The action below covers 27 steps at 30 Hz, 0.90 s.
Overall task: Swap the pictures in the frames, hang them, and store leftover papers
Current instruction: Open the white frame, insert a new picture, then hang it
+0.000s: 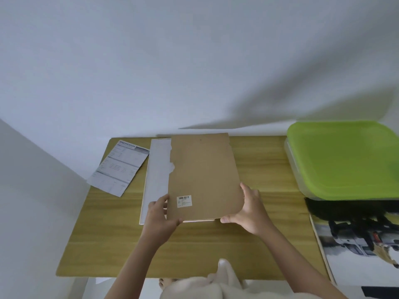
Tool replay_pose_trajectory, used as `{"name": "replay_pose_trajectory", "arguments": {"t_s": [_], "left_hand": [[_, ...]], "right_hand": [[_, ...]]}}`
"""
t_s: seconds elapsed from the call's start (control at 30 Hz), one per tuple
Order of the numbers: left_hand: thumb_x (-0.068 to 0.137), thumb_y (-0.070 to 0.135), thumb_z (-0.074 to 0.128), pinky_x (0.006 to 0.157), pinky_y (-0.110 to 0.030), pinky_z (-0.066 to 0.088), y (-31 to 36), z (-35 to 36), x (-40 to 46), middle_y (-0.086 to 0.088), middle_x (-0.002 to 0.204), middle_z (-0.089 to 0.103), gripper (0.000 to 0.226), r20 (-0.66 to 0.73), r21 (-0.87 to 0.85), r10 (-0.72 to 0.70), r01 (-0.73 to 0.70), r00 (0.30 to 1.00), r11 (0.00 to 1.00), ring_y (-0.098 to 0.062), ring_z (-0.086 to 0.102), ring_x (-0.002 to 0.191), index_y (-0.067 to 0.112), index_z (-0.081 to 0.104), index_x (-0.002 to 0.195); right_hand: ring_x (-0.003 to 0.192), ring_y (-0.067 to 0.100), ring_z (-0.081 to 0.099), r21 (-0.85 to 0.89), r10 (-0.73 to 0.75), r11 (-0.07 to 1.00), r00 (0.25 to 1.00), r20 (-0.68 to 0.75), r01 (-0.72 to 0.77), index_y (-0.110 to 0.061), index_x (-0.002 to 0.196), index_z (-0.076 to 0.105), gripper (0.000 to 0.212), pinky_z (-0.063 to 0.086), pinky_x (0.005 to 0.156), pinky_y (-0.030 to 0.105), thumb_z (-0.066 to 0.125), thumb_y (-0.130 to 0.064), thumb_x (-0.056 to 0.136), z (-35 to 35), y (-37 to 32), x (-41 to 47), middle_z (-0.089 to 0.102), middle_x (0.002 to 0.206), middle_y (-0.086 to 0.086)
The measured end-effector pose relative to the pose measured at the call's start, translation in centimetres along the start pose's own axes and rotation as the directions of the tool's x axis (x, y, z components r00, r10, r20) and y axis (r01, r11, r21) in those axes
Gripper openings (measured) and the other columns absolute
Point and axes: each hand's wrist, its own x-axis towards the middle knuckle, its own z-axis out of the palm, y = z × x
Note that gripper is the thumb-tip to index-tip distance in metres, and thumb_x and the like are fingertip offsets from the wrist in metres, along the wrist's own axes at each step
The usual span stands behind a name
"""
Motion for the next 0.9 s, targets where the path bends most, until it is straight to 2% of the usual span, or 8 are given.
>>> {"name": "replay_pose_trajectory", "arguments": {"t_s": [0.23, 0.5, 0.77, 0.9], "left_hand": [[0.068, 0.008, 0.079, 0.071, -0.018, 0.041, -2.7, -4.5, 1.4, -0.007, 0.117, 0.044, 0.076, -0.004, -0.041, -0.020, 0.019, 1.000, 0.999, -0.012, 0.053, 0.090, 0.016, 0.043, 0.135], [0.068, 0.011, 0.080, 0.076, -0.022, 0.043, -4.3, -5.8, 2.5, -0.005, 0.118, 0.044, 0.078, 0.014, -0.045, -0.010, 0.011, 1.000, 0.999, -0.013, 0.054, 0.093, 0.014, 0.042, 0.136], [0.065, 0.013, 0.081, 0.073, -0.021, 0.042, -5.3, -6.6, 2.9, -0.002, 0.113, 0.045, 0.076, 0.000, -0.042, 0.015, -0.015, 1.000, 0.999, -0.014, 0.054, 0.092, 0.015, 0.046, 0.133], [0.065, 0.013, 0.081, 0.077, -0.024, 0.043, -5.7, -6.2, 3.2, -0.002, 0.114, 0.045, 0.077, 0.008, -0.027, 0.007, -0.007, 1.000, 1.000, -0.016, 0.053, 0.095, 0.015, 0.046, 0.133]], "right_hand": [[0.126, 0.021, 0.032, -0.048, -0.013, 0.999, 0.999, 0.052, 0.015, -0.022, 0.147, 0.021, 0.127, 0.033, 0.107, 0.033, 0.091, -0.043, 0.044, 3.6, -4.1, 1.3, 0.030, 0.119, -0.002], [0.128, 0.024, 0.033, -0.114, 0.034, 0.993, 0.997, 0.067, -0.026, -0.019, 0.149, 0.017, 0.131, 0.032, 0.109, 0.034, 0.091, -0.046, 0.045, 4.8, -5.7, 1.2, 0.031, 0.127, 0.002], [0.122, 0.021, 0.036, -0.105, 0.018, 0.994, 0.997, 0.070, -0.011, -0.021, 0.145, 0.026, 0.121, 0.036, 0.103, 0.029, 0.091, -0.043, 0.045, 5.4, -6.1, 1.1, 0.031, 0.115, -0.002], [0.120, 0.020, 0.036, -0.094, 0.011, 0.996, 0.998, 0.069, -0.004, -0.021, 0.145, 0.025, 0.120, 0.035, 0.102, 0.027, 0.091, -0.042, 0.047, 5.8, -5.7, 1.2, 0.030, 0.114, -0.002]]}}
